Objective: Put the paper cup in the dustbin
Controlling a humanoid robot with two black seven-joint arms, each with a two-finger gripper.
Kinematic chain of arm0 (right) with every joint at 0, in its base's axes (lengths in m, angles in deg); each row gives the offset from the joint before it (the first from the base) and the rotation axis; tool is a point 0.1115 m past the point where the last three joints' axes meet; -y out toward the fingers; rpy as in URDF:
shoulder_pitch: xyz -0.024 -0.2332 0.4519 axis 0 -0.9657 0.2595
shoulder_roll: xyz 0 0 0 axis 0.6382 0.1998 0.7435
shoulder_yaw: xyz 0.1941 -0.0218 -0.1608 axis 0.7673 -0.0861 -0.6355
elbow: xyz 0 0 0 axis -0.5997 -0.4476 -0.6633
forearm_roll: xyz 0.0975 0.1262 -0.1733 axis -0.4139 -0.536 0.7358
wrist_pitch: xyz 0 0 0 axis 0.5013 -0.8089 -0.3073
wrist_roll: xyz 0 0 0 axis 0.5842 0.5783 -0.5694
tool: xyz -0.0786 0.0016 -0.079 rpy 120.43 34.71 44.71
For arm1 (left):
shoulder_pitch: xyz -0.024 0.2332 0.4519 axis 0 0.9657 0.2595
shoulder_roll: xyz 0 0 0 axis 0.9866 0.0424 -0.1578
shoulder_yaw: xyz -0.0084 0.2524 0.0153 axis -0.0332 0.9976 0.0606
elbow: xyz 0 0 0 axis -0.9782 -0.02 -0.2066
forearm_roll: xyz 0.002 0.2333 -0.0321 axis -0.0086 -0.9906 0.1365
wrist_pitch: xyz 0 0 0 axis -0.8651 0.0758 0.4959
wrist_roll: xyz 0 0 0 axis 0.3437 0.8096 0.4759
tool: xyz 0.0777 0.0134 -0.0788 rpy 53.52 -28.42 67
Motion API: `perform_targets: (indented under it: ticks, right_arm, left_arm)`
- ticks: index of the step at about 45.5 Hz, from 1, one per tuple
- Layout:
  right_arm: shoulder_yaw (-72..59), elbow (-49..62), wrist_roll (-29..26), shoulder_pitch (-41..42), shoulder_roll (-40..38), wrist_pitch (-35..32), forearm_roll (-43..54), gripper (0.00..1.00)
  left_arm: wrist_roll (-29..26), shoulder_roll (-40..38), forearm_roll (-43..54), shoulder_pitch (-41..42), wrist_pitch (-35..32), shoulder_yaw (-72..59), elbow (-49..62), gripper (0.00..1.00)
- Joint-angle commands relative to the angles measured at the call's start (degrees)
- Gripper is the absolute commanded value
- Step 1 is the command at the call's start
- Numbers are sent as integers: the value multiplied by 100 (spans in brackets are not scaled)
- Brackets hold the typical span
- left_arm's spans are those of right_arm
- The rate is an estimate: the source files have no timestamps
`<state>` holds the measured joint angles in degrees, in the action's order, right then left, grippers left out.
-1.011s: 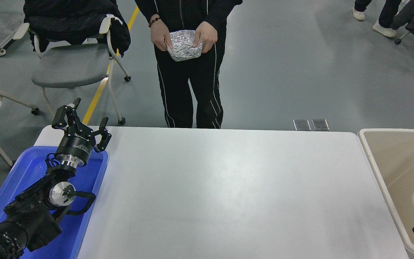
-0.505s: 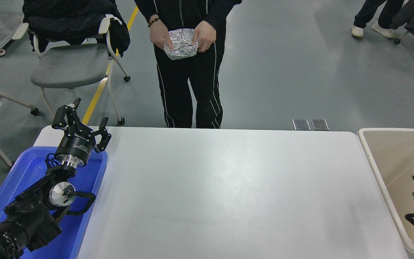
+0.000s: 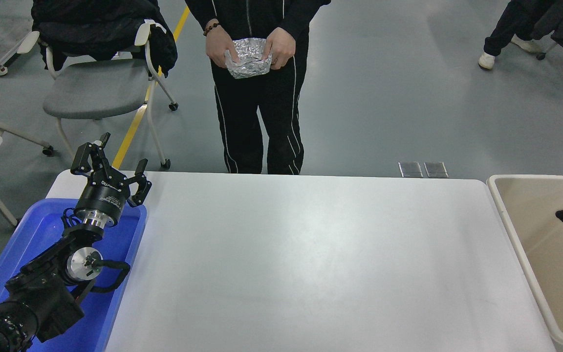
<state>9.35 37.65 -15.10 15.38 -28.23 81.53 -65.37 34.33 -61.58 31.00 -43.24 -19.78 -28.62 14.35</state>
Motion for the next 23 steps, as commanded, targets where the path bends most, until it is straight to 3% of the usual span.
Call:
perform_targets:
  ticks: [1,7,12,23]
  right_arm:
    - [1550,-1032,28,881,-345,-6,-2,100]
    - [3537,-1700,90,951,-380,-6,25,100]
    - [4461,-2148,362,951,-389,38,95,100]
    - [4796,-2325,1890,662,-441,55,95,100]
  left_arm:
    - [0,0,0,0,0,0,1,100]
    - [0,9,0,0,0,0,1,100]
    - [0,0,0,0,0,0,1,100]
    - [0,0,0,0,0,0,1,100]
